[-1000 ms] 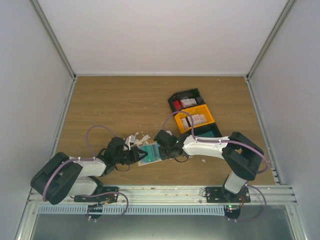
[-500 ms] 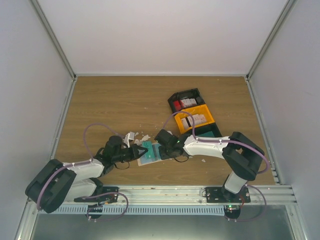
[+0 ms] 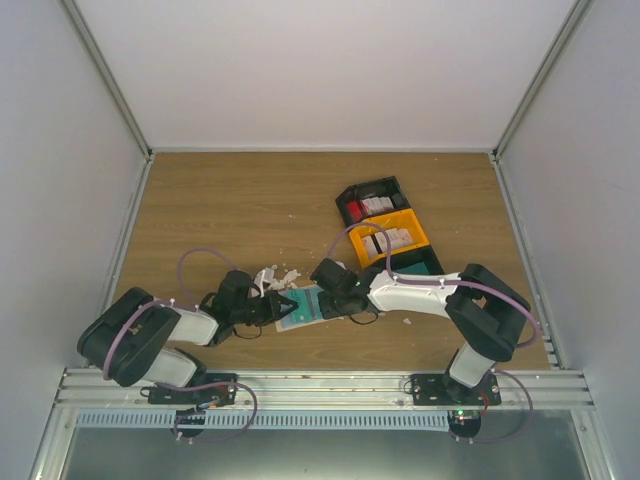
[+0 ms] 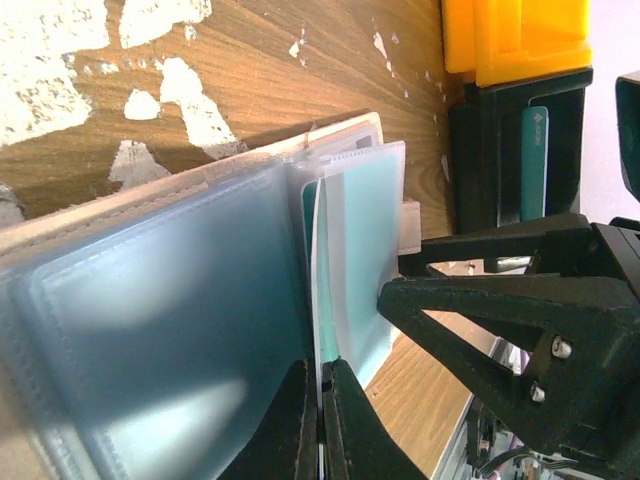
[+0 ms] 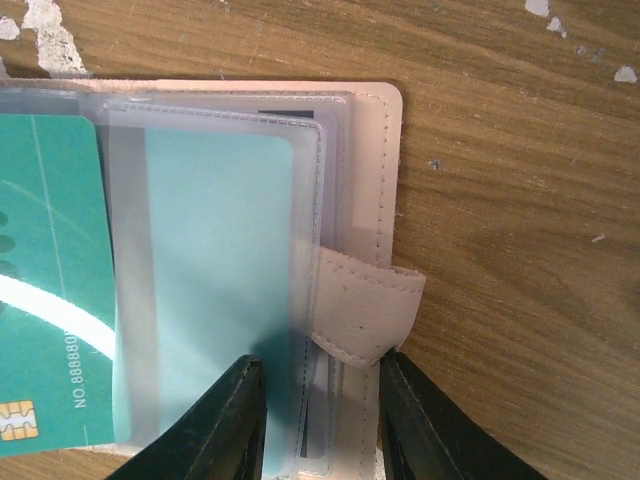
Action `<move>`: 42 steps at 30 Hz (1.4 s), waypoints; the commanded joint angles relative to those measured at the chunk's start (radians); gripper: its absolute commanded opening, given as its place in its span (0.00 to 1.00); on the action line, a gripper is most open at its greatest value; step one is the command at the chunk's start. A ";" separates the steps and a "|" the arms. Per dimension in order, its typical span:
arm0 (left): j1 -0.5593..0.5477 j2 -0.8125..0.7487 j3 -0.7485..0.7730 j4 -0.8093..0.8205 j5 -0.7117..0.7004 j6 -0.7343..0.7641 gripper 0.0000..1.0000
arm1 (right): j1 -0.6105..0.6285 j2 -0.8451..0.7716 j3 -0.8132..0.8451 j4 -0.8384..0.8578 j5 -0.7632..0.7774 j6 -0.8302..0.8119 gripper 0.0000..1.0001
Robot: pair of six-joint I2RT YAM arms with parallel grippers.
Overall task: Put the credit cards into the card holder
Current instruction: Insert the credit card into the card holder.
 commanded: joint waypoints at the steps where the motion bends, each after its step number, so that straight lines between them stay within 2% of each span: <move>1: 0.005 0.056 0.010 0.090 0.006 0.004 0.00 | -0.007 0.024 -0.042 -0.021 -0.001 0.011 0.32; 19: 0.005 0.164 -0.062 0.132 0.027 -0.168 0.00 | -0.008 0.011 -0.086 0.012 -0.064 0.065 0.32; 26: 0.005 0.186 -0.063 0.133 0.034 -0.189 0.00 | -0.010 0.010 -0.092 0.015 -0.064 0.078 0.32; 42: -0.004 0.305 0.042 0.144 0.105 -0.089 0.02 | -0.028 0.007 -0.139 0.126 -0.186 0.036 0.31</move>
